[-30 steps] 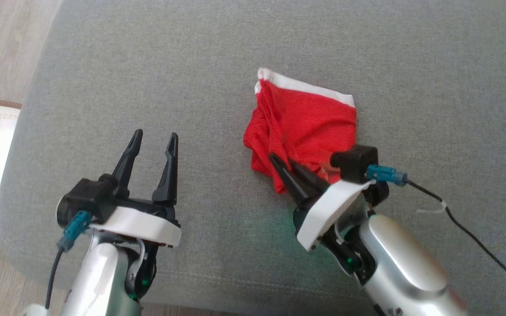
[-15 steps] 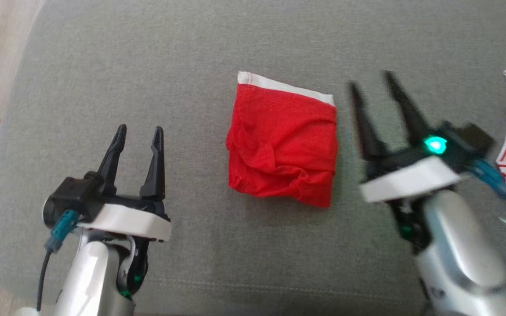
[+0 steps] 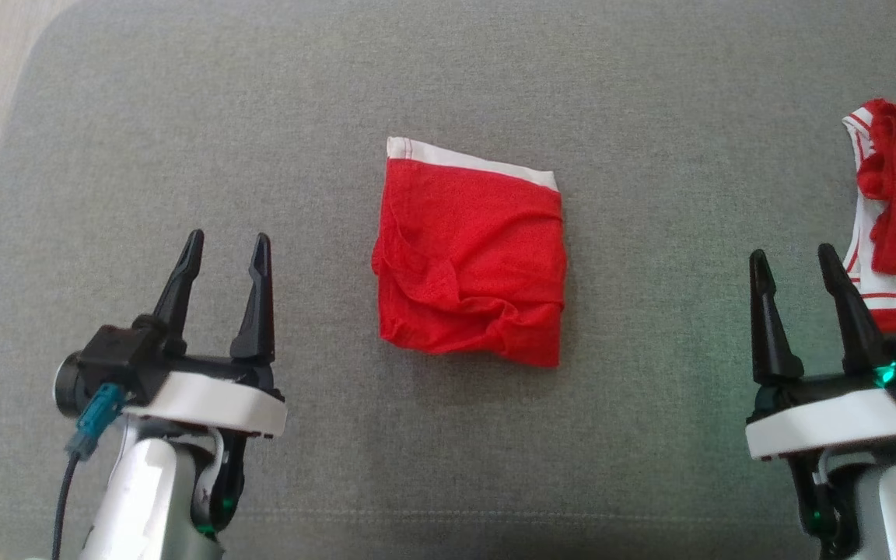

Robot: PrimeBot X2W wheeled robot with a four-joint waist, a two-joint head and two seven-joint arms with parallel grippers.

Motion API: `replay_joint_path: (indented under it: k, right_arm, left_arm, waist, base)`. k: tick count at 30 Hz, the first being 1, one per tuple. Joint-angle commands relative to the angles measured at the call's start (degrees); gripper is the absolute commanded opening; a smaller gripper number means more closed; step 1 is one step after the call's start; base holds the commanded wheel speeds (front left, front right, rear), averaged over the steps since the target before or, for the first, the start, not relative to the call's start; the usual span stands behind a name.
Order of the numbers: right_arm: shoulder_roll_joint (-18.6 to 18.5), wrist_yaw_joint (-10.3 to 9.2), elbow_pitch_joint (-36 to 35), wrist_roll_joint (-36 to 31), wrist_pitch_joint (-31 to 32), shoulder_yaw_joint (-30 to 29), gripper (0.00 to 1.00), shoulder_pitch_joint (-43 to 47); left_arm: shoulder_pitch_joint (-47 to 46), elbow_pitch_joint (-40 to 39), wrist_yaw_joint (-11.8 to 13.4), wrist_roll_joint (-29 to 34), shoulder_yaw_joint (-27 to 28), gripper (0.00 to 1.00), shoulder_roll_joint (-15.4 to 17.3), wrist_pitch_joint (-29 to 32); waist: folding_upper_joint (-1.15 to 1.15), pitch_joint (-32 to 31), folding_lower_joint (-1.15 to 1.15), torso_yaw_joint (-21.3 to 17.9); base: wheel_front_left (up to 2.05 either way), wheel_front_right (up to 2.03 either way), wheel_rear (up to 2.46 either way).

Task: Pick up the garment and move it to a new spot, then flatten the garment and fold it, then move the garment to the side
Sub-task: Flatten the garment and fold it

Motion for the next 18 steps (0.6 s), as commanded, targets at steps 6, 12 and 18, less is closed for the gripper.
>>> replay_joint_path:
  k: [6, 12, 18]
  right_arm:
    - [0.6, -0.04, -3.8, -0.5, 1.0, 0.7, 1.00, 0.2]
    - [0.8, -0.04, -4.2, -0.6, 1.2, 0.5, 1.00, 0.3]
    - [0.9, -0.04, -4.3, -0.7, 1.7, 0.1, 1.00, 0.3]
  left_arm:
    - [-1.0, -1.5, 0.3, 0.4, 1.5, 1.00, 1.3, -0.3]
    - [-1.0, -1.4, 0.5, 0.3, 1.2, 1.00, 1.5, -0.3]
    - [-1.2, -1.5, 0.6, 0.1, 0.9, 1.00, 1.5, -0.3]
  waist:
    - [0.00, -0.2, 0.00, -0.1]
    - [0.00, -0.1, 0.00, 0.0]
    - [0.00, 0.1, 0.00, 0.2]
  base:
    - [0.00, 0.00, 0.00]
    - [0.00, 0.00, 0.00]
    - [0.00, 0.00, 0.00]
